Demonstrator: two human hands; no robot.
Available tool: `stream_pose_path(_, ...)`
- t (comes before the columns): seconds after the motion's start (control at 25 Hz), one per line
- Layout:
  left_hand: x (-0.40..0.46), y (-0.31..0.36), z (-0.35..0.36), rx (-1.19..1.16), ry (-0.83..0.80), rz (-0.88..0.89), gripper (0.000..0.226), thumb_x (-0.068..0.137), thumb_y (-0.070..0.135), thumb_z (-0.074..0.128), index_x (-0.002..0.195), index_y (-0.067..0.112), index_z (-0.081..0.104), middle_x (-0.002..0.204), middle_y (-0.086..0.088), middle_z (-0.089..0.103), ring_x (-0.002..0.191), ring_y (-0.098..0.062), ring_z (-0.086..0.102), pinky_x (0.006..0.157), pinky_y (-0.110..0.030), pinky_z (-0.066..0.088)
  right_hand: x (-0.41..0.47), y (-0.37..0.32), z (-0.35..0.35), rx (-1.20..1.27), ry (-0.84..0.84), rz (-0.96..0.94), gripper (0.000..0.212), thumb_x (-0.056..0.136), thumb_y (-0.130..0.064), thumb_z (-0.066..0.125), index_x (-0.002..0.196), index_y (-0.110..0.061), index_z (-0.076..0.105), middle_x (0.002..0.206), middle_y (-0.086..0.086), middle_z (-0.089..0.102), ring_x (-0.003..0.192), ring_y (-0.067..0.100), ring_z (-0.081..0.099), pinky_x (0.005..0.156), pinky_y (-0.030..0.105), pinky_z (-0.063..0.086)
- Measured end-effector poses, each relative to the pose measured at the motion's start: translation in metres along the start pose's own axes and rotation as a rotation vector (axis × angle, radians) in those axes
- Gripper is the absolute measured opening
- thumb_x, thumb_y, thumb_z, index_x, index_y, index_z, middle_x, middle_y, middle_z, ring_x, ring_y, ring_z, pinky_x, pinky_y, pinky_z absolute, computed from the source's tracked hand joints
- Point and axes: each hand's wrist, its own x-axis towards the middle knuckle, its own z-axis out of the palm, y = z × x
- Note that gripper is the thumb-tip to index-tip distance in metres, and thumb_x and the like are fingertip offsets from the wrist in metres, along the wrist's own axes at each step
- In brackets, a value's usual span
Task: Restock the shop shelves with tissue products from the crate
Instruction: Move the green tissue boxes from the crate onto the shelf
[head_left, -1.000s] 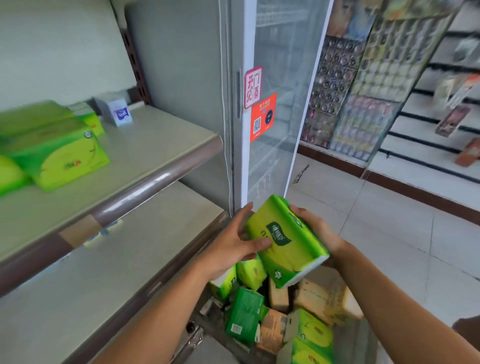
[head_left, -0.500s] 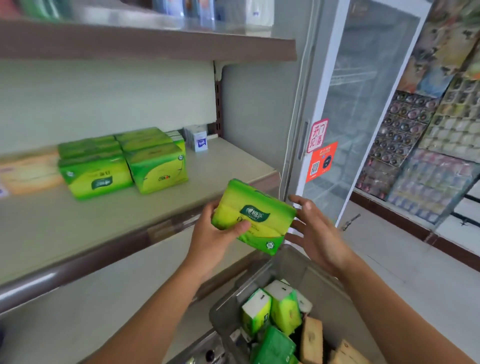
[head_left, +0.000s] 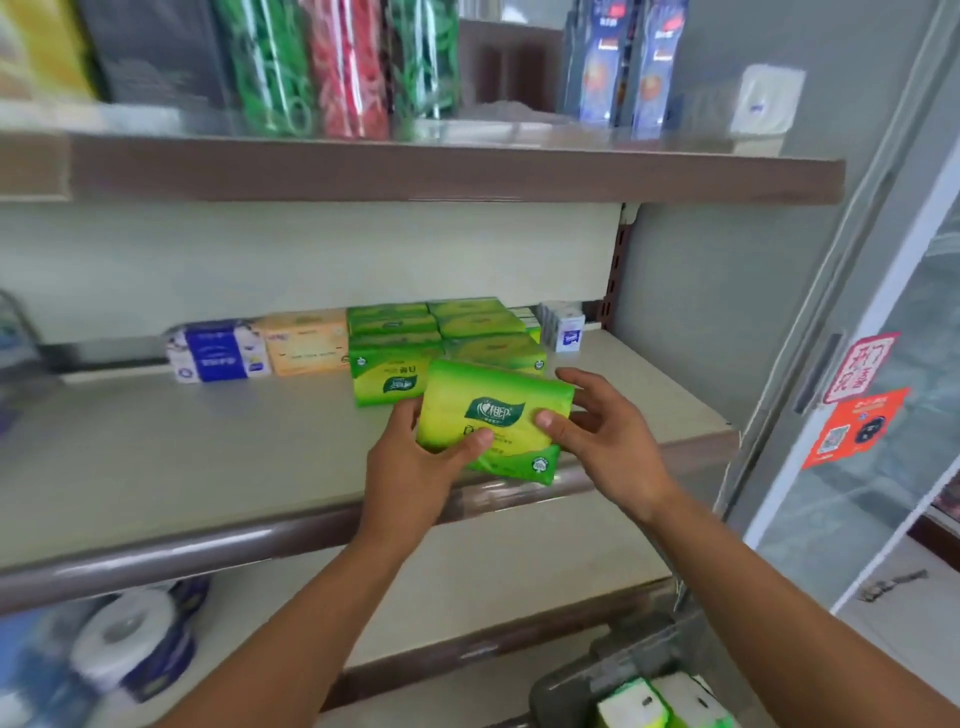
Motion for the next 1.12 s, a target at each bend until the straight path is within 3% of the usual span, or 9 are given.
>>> stream_pose_path(0.12, 0.022, -0.010, -0.033, 0.130, 0.085, -0.026, 0.048, 0.066, 0.035, 0.086, 0.100, 0.024, 0.055, 0.090, 0.014, 0.064, 0.077, 0.006, 0.060, 0.058, -0.006, 0.040, 0.031, 0.004, 0.037, -0.237, -0.058, -0.057, 0.060, 0.077, -0.036, 0.075, 0.133, -0.027, 0.054, 0.125, -0.007, 0.058, 0.103, 0.004, 0.062, 0.087, 0.015, 0.049)
stream_pose_path(0.24, 0.043, -0.027, -0.051, 0.251, 0.119, -0.096, 0.048, 0.065, 0.040, 0.086, 0.096, 0.021, 0.053, 0.091, 0.006, 0.064, 0.083, -0.013, 0.062, 0.062, -0.023, 0.043, 0.058, 0.010, 0.069, -0.456, -0.043, -0.145, 0.052, 0.081, -0.031, 0.076, 0.129, -0.021, 0.060, 0.117, -0.003, 0.049, 0.089, -0.004, 0.055, 0.077, -0.001, 0.038)
stream_pose_path(0.32, 0.061, -0.039, -0.059, 0.302, 0.121, -0.144, 0.052, 0.065, 0.040, 0.086, 0.097, 0.018, 0.052, 0.091, 0.005, 0.063, 0.085, -0.017, 0.062, 0.065, -0.026, 0.043, 0.078, 0.012, 0.084, -0.555, -0.076, -0.193, 0.052, 0.079, -0.030, 0.078, 0.127, -0.018, 0.063, 0.116, -0.001, 0.052, 0.090, 0.005, 0.057, 0.085, 0.009, 0.041)
stream_pose_path(0.4, 0.079, -0.049, -0.064, 0.357, 0.121, -0.175, 0.057, 0.064, 0.043, 0.086, 0.096, 0.016, 0.049, 0.094, 0.001, 0.063, 0.085, -0.018, 0.060, 0.066, -0.028, 0.043, 0.099, 0.017, 0.095, -0.711, -0.116, -0.252, 0.051, 0.079, -0.032, 0.077, 0.126, -0.017, 0.063, 0.121, 0.005, 0.057, 0.108, 0.017, 0.056, 0.097, 0.021, 0.039)
stream_pose_path(0.56, 0.110, -0.066, -0.063, 0.483, 0.088, -0.196, 0.067, 0.059, 0.052, 0.085, 0.098, 0.012, 0.048, 0.101, -0.007, 0.062, 0.093, -0.028, 0.062, 0.072, -0.037, 0.050, 0.133, 0.024, 0.105, -1.054, -0.149, -0.328, 0.051, 0.084, -0.045, 0.068, 0.128, -0.021, 0.061, 0.127, 0.003, 0.060, 0.127, 0.023, 0.037, 0.104, 0.028, 0.032)
stream_pose_path(0.72, 0.128, -0.074, -0.059, 0.586, 0.013, -0.181, 0.078, 0.059, 0.058, 0.083, 0.107, 0.009, 0.047, 0.107, -0.010, 0.059, 0.101, -0.031, 0.061, 0.078, -0.039, 0.050, 0.149, 0.033, 0.105, -1.279, -0.159, -0.434, 0.048, 0.078, -0.049, 0.070, 0.112, -0.014, 0.070, 0.104, 0.006, 0.068, 0.119, 0.028, 0.042, 0.096, 0.038, 0.042)
stream_pose_path(0.84, 0.131, -0.078, -0.052, 0.601, -0.017, -0.166, 0.078, 0.061, 0.057, 0.082, 0.109, 0.008, 0.046, 0.110, -0.011, 0.057, 0.103, -0.033, 0.059, 0.079, -0.039, 0.047, 0.154, 0.041, 0.099, -1.352, -0.094, -0.546, 0.044, 0.063, -0.048, 0.082, 0.089, -0.013, 0.075, 0.084, 0.004, 0.070, 0.106, 0.025, 0.042, 0.076, 0.042, 0.053)
stream_pose_path(1.0, 0.133, -0.080, -0.044, 0.573, 0.002, -0.140, 0.076, 0.062, 0.055, 0.083, 0.109, 0.008, 0.043, 0.109, -0.010, 0.055, 0.102, -0.035, 0.060, 0.078, -0.042, 0.048, 0.156, 0.046, 0.098, -1.432, -0.065, -0.629, 0.047, 0.055, -0.048, 0.086, 0.084, -0.013, 0.074, 0.086, 0.002, 0.069, 0.105, 0.024, 0.041, 0.069, 0.038, 0.052)
stream_pose_path(1.12, 0.131, -0.080, -0.042, 0.550, -0.001, -0.150, 0.075, 0.063, 0.052, 0.083, 0.107, 0.010, 0.041, 0.107, -0.009, 0.053, 0.101, -0.035, 0.060, 0.076, -0.041, 0.048, 0.154, 0.044, 0.097, -1.470, -0.101, -0.598, 0.050, 0.056, -0.047, 0.086, 0.090, -0.013, 0.074, 0.089, 0.004, 0.070, 0.103, 0.029, 0.054, 0.069, 0.039, 0.053)
